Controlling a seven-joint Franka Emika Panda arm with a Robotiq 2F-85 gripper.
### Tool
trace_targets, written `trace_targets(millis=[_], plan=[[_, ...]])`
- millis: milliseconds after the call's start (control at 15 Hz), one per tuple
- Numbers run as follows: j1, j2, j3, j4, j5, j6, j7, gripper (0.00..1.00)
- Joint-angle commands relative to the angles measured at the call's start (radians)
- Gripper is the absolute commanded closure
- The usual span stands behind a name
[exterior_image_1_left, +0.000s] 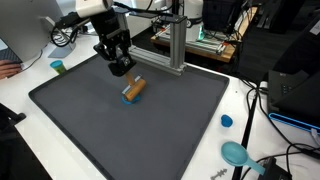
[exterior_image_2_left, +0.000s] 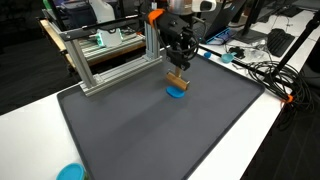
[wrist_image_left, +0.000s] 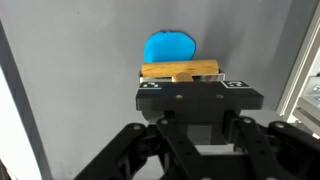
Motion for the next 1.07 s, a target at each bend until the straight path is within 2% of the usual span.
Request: trace_targets(millis=[0, 200, 467, 667, 1000], plan=[[0.006, 0.047, 0.004, 0.028, -0.010, -0.011, 0.031, 0.78], [0.004, 0.075, 0.007, 0.035, -0.015, -0.008, 0.027, 0.78], [0.021, 0.086, -0.033, 0.032, -0.089, 0.068, 0.130, 0.78], [0.022, 0.089, -0.053, 0.043, -0.146, 0.061, 0.218, 0.78], [0.024, 0.136, -0.052, 0.068, -0.182, 0.011, 0.290, 0.78]])
